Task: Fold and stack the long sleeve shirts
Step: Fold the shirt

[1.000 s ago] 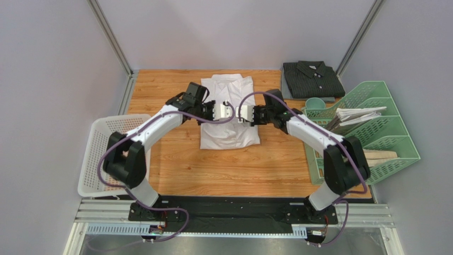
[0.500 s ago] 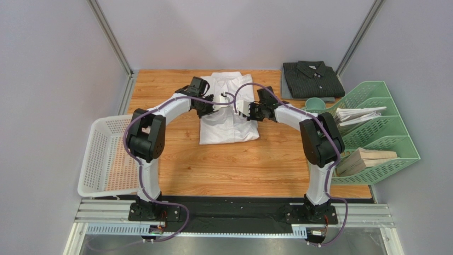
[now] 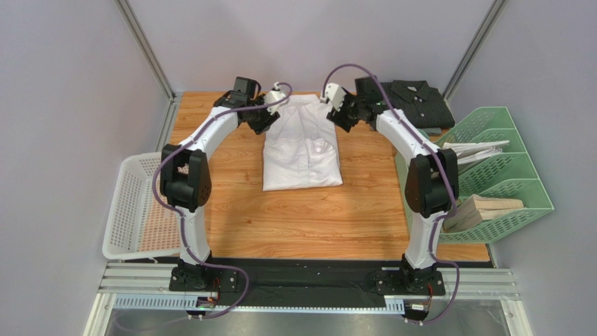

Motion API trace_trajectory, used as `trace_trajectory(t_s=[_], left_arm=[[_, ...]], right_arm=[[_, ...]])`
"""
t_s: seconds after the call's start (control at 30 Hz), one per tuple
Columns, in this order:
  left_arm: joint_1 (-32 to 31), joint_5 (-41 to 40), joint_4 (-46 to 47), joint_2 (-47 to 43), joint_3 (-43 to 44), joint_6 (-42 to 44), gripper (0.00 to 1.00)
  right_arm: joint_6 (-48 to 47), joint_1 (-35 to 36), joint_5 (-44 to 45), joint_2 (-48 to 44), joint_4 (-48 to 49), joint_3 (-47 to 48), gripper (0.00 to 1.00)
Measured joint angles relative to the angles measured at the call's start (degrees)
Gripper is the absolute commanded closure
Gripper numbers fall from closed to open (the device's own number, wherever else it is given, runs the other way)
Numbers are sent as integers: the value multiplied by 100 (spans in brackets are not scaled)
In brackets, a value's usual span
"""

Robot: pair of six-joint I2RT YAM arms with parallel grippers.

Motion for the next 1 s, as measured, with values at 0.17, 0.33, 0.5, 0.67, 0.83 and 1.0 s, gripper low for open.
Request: trace_trajectory(t_s=[0.17, 0.33, 0.5, 0.67, 0.83, 1.0], left_arm=[[387, 940, -284, -1091, -695, -1377, 46], [87, 2520, -26, -1873, -1952, -2721, 47], [-267, 3707, 798, -1681, -3445, -4120, 46], [-321, 4256, 1484, -992, -3630, -4885, 46], [52, 4555, 2122, -186, -3554, -5283, 45], [396, 4922, 2192, 328, -3560, -5482, 44]], right_arm=[[1408, -245, -702, -470, -1154, 339, 64], [2907, 70, -1834, -863, -1615, -710, 66], [4142, 385, -2640, -734, -1458, -1766, 67], [5099, 404, -2997, -188, -719, -1891, 67], [5652, 166, -3161, 776, -175, -1836, 67], [6026, -214, -3565, 1088, -138, -1858, 64]])
